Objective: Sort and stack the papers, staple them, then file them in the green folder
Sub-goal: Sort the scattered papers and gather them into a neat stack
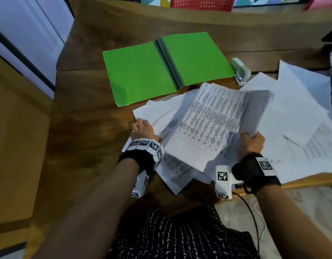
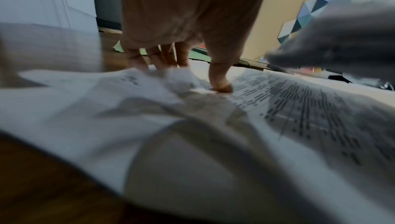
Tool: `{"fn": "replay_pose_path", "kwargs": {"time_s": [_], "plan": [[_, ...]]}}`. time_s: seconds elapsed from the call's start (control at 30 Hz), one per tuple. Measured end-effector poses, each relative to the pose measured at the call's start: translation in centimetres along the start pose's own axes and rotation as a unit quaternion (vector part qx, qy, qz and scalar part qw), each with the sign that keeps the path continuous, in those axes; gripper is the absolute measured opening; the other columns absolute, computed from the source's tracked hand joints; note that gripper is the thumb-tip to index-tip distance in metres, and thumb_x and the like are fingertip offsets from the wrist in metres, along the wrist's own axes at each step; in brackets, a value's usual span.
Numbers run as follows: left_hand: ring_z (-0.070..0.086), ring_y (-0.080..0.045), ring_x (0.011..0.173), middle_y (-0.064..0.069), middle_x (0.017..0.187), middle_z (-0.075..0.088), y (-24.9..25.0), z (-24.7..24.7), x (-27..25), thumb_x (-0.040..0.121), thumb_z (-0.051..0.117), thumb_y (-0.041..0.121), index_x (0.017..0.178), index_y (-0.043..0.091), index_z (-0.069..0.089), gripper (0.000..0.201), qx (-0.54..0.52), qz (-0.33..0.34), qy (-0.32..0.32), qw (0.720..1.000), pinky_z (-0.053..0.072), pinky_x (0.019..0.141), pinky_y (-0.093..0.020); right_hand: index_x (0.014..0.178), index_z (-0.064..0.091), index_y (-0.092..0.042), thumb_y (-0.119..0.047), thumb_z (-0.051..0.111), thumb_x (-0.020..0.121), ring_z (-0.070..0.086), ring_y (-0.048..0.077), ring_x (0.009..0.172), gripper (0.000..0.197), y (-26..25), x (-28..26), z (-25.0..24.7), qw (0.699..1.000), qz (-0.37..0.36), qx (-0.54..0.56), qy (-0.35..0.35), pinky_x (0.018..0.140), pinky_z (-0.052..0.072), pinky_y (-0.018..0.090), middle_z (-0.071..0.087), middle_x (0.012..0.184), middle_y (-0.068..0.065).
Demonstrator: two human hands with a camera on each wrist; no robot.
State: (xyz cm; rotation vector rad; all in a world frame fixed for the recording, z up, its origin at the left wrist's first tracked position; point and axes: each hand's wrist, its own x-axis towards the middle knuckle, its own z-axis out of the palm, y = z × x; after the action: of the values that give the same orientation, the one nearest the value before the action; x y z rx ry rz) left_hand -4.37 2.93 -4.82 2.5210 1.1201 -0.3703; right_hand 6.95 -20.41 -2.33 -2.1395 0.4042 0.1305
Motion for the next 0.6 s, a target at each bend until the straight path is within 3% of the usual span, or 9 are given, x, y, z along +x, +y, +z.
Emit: {"fn": "replay_pose_path", "kwargs": {"time_s": [0.1,0.17,0.23,0.3,0.33,0.37,0.43,0.53,0.6], "plan": [[0.031,-0.036,0.133,-0.016,0.145,0.029,0.6,0.0,0.3,0.090,0.057,0.030,0.132,-0.001,0.041,0.054,-0.044,-0.008,-0.062,0.997,0.034,0.106,-0.043,0.113,0.054,0.015,-0.013,0.054,0.089,0.058,0.038,0.099,0.037,2.8,0.4,0.4,0.997,0.067,-0.034,-0.021,0.074,0.035,0.038,0.058,0.118,0.035],[0.039,-0.036,0.132,-0.022,0.143,0.040,0.8,0.1,0.2,0.096,0.046,0.024,0.133,-0.002,0.044,0.045,-0.106,-0.012,-0.064,0.992,0.032,0.107,-0.040,0.118,0.052,0.013,-0.017,0.055,0.089,0.057,0.036,0.100,0.042,3.2,0.2,0.9,0.994,0.092,-0.035,-0.045,0.076,0.037,0.036,0.060,0.117,0.027],[0.050,-0.037,0.119,-0.027,0.127,0.055,0.8,0.4,0.0,0.099,0.039,0.021,0.121,-0.005,0.055,0.037,-0.200,-0.026,-0.065,0.977,0.038,0.097,-0.037,0.123,0.049,0.012,-0.020,0.055,0.089,0.055,0.030,0.097,0.047,2.9,0.0,1.5,0.990,0.120,-0.007,-0.081,0.082,0.043,0.038,0.057,0.107,0.015],[0.050,-0.030,0.095,-0.030,0.104,0.061,0.9,0.7,-0.4,0.100,0.035,0.016,0.099,-0.010,0.060,0.036,-0.276,-0.026,-0.108,0.955,0.036,0.078,-0.031,0.127,0.047,0.009,-0.022,0.056,0.089,0.053,0.025,0.094,0.050,2.7,-0.1,2.2,0.981,0.146,0.040,-0.123,0.092,0.046,0.041,0.056,0.108,0.017],[0.048,-0.026,0.093,-0.029,0.109,0.061,1.0,0.9,-0.6,0.100,0.033,0.014,0.103,-0.011,0.060,0.037,-0.291,-0.025,-0.142,0.946,0.034,0.076,-0.027,0.128,0.046,0.007,-0.022,0.055,0.090,0.052,0.024,0.094,0.049,2.6,-0.1,2.4,0.975,0.156,0.058,-0.149,0.095,0.046,0.042,0.057,0.113,0.019],[0.051,-0.027,0.099,-0.027,0.122,0.058,1.1,1.1,-0.9,0.101,0.032,0.012,0.114,-0.011,0.057,0.036,-0.301,-0.027,-0.173,0.937,0.037,0.079,-0.027,0.129,0.044,0.006,-0.020,0.054,0.090,0.052,0.024,0.093,0.048,2.6,-0.1,2.5,0.969,0.162,0.076,-0.172,0.095,0.046,0.041,0.056,0.115,0.020],[0.050,-0.032,0.122,-0.022,0.139,0.049,1.2,1.2,-1.0,0.102,0.031,0.016,0.128,-0.006,0.050,0.039,-0.309,-0.033,-0.201,0.929,0.038,0.101,-0.032,0.131,0.042,0.004,-0.011,0.057,0.089,0.055,0.025,0.088,0.047,2.3,0.1,2.4,0.961,0.162,0.111,-0.196,0.088,0.046,0.038,0.054,0.110,0.017],[0.050,-0.033,0.125,-0.019,0.133,0.054,0.6,0.5,-0.4,0.098,0.034,0.041,0.123,-0.002,0.056,0.054,-0.310,-0.073,-0.152,0.936,0.038,0.107,-0.037,0.120,0.052,0.006,-0.001,0.068,0.077,0.060,0.032,0.087,0.046,1.8,0.9,1.8,0.970,0.127,0.132,-0.160,0.083,0.052,0.047,0.062,0.110,0.026],[0.049,-0.034,0.124,-0.022,0.129,0.054,-0.5,-0.1,0.6,0.092,0.046,0.046,0.116,-0.001,0.059,0.054,-0.256,-0.114,-0.031,0.959,0.040,0.102,-0.041,0.108,0.058,0.008,0.003,0.069,0.071,0.062,0.035,0.088,0.039,1.6,1.5,1.3,0.978,0.107,0.129,-0.128,0.086,0.051,0.059,0.065,0.102,0.029]]}}
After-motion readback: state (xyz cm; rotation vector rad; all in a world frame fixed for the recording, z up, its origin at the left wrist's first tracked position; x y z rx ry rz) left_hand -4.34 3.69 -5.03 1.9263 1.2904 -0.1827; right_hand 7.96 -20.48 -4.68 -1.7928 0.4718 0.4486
